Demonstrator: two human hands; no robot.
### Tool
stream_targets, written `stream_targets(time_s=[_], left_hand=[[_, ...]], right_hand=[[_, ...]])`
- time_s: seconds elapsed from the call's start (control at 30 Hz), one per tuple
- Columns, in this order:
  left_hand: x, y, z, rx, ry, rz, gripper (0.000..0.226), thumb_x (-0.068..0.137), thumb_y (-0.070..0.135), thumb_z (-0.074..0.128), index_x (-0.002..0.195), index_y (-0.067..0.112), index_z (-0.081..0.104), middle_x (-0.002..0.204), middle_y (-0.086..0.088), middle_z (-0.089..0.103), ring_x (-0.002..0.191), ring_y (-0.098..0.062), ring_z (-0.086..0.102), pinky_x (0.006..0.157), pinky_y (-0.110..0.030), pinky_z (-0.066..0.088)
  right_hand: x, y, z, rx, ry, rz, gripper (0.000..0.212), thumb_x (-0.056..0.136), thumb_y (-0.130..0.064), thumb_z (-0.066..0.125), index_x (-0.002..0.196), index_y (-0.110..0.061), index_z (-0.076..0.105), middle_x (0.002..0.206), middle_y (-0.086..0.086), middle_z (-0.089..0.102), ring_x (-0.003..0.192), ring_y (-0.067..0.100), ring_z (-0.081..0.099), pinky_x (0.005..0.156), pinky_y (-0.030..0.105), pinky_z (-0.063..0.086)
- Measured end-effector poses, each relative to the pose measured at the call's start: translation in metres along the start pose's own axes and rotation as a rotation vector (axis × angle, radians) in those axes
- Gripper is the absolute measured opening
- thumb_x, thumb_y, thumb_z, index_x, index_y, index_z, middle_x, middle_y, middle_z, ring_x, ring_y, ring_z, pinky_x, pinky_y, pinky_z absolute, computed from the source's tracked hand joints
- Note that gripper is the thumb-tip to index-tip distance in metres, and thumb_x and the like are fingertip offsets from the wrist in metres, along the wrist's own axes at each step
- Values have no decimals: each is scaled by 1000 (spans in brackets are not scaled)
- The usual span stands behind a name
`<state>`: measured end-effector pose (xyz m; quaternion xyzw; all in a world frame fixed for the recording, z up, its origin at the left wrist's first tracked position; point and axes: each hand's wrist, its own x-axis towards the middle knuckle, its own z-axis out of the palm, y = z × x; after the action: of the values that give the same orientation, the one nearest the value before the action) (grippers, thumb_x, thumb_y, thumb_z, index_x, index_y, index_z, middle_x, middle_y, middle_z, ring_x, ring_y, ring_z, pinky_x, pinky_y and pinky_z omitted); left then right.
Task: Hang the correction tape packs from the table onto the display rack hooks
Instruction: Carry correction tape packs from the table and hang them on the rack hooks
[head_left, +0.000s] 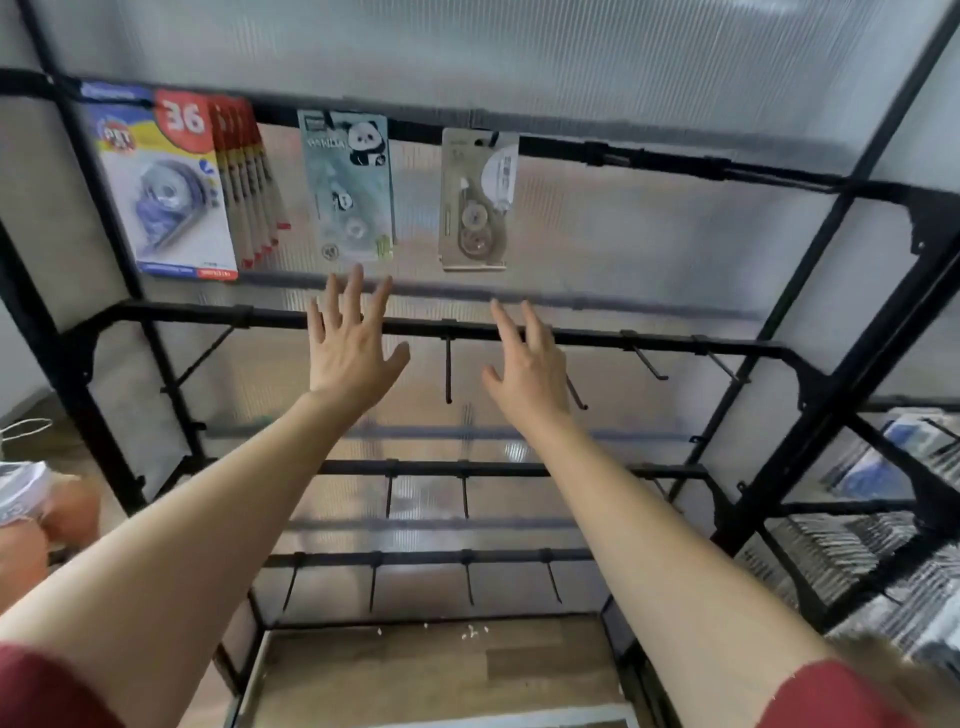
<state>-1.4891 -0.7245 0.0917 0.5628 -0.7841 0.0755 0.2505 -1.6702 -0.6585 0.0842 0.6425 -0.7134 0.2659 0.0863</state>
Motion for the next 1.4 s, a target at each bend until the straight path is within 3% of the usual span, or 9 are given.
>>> stream_targets(time_s=[0.43,0.77,1.03,1.4], left_hand=[[-206,52,-7,-20,-181,-89,75,94,41,50,153,23,7,161,-10,-5,147,-32,-8,117,-51,-4],[-421,26,-42,-8,-316,-373,79,90,51,52,153,26,12,161,-7,1,147,-30,-2,117,-49,-1],[-565,-48,-105,12,-357,-661,74,93,53,48,152,28,10,161,-7,0,147,-30,-2,118,-48,0],[-820,-178,-256,143,-307,-1158,72,95,51,46,153,26,13,161,-8,2,147,-29,1,118,-46,0]], right_hand=[[-205,31,-16,-51,-284,72,71,97,-32,52,154,-26,10,160,12,5,144,32,16,113,49,23],[-374,-12,-24,-30,-587,5,76,94,-42,55,153,-30,8,160,11,3,146,30,9,116,46,15],[-470,-126,-5,-2,-759,-165,75,96,-38,54,153,-29,7,160,10,5,145,32,11,115,48,13],[-635,-365,5,40,-905,-645,71,96,-44,49,153,-29,10,159,11,12,145,29,12,115,45,9]])
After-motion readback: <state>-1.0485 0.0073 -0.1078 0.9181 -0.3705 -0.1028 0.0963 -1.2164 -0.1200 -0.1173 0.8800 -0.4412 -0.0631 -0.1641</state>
